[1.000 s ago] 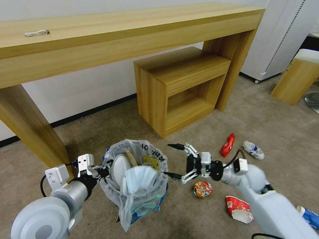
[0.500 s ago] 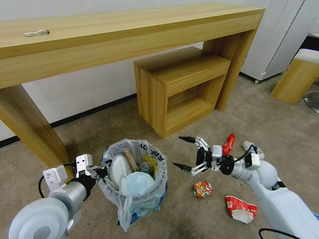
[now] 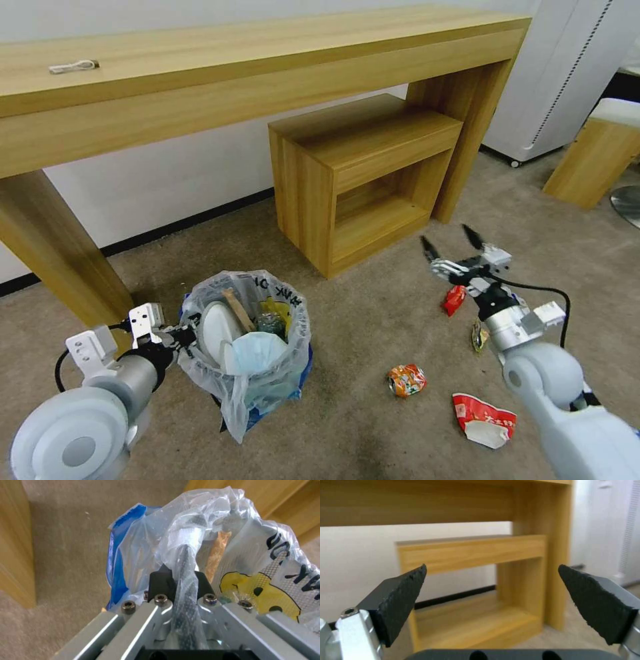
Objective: Pick up the trash bin and place the garbage on the floor into it.
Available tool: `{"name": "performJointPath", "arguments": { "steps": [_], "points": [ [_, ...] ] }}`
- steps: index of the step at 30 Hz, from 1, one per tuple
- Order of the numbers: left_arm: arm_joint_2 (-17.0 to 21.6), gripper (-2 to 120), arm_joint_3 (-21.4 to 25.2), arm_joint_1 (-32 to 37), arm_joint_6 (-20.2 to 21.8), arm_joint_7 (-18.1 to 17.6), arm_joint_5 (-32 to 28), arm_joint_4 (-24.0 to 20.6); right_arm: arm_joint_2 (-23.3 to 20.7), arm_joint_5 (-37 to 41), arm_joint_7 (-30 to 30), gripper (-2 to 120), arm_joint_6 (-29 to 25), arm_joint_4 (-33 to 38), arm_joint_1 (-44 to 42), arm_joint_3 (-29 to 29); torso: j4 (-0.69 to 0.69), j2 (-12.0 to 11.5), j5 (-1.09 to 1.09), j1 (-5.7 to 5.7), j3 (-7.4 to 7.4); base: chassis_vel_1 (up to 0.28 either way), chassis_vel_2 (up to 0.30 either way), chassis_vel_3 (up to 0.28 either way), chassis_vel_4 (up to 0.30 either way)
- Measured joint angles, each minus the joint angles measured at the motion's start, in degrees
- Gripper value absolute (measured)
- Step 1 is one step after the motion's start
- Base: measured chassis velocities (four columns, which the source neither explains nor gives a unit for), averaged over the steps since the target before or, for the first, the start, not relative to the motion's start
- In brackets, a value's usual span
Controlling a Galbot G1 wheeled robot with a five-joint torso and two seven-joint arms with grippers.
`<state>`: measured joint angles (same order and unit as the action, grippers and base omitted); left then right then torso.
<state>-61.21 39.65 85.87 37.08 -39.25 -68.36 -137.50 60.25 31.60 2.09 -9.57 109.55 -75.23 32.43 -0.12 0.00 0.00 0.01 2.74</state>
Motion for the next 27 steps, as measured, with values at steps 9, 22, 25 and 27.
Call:
{"name": "performJointPath", "arguments": {
  "steps": [9,22,25,27],
  "points": [
    [-0.3,2,0.2,-0.2,-1.0,2.3,3.8,1.3,3.7,-3.1,0.0,100,-1.0,2.5,-4.7,4.3,0.00,0.0,-0.01,0.00,0.00,0.000,0.000,0.000,0.000],
    [-0.4,2,0.5,0.1,-1.2,3.8,5.0,1.2,7.4,-6.1,-1.2,100,-1.8,4.6,-6.8,3.3,0.01,0.0,-0.01,0.00,0.00,0.000,0.000,0.000,0.000],
    [-0.3,2,0.5,0.2,-1.2,3.9,5.0,1.2,7.7,-6.2,-1.4,100,-2.1,4.7,-6.8,3.2,0.01,0.0,-0.01,0.00,0.00,0.000,0.000,0.000,0.000],
    [-0.3,2,0.5,0.2,-1.2,3.9,5.0,1.2,7.7,-6.2,-1.5,100,-2.2,4.8,-6.8,3.2,0.01,0.0,-0.01,0.00,0.00,0.000,0.000,0.000,0.000]
  ]
}}
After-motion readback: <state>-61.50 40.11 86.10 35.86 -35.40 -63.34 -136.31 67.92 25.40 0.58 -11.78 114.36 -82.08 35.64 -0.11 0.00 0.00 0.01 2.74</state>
